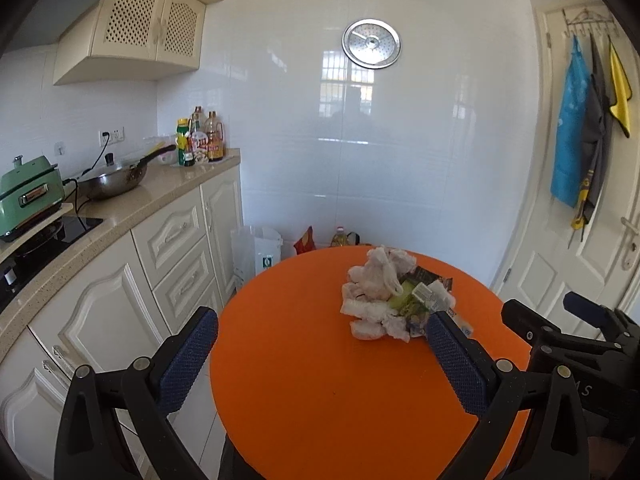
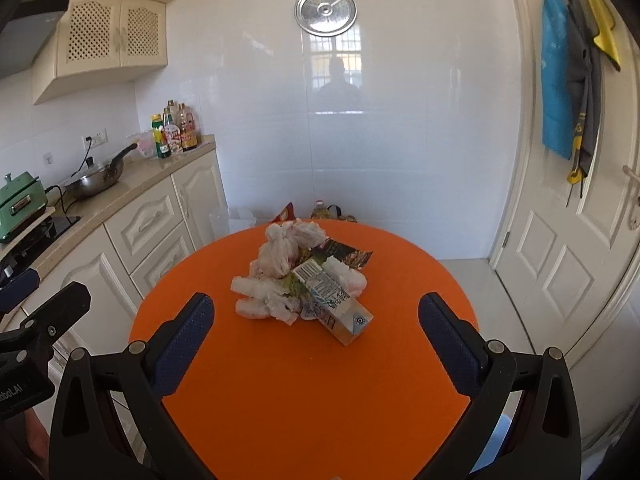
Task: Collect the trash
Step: 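Grasp the white milk carton with the right tool while the left tool grasps bubble wrap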
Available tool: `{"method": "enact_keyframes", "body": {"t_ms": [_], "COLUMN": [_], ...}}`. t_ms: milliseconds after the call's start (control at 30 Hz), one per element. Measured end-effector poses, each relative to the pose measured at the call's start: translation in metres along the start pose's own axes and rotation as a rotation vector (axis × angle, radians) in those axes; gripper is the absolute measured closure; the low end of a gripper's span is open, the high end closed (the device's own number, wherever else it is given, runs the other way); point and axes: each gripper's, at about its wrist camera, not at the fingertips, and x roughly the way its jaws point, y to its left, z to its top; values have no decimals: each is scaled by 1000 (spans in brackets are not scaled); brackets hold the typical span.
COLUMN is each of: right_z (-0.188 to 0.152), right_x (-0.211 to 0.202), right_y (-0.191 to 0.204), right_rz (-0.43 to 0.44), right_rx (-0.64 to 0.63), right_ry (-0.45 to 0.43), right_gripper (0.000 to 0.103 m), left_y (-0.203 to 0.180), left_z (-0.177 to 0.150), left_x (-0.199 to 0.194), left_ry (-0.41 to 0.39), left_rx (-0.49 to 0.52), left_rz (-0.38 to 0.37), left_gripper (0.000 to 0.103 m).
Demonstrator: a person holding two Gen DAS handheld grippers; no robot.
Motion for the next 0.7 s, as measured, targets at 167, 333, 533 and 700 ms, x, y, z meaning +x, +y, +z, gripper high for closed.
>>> {"method": "enact_keyframes", "body": {"t_ms": [167,333,533,700], "right_z": [-1,-9,-18,-21], "right_x": [61,128,183,209], "right_y": [-13,-22,-38,-38], "right_rz": [19,29,46,108], "right_rx": [-2,-24,-38,-93], "right_ry": [108,234,349,398], "right_gripper": [0,12,17,25], "left_y": [-5,-7,-16,-29], "left_z": [19,29,40,45], "left_x": [63,129,201,244], "left_ry": [93,186,279,326], "left_rx": [10,12,15,34], "left_rz": [5,3,-8,-14], "left_gripper": [1,1,1,1]}}
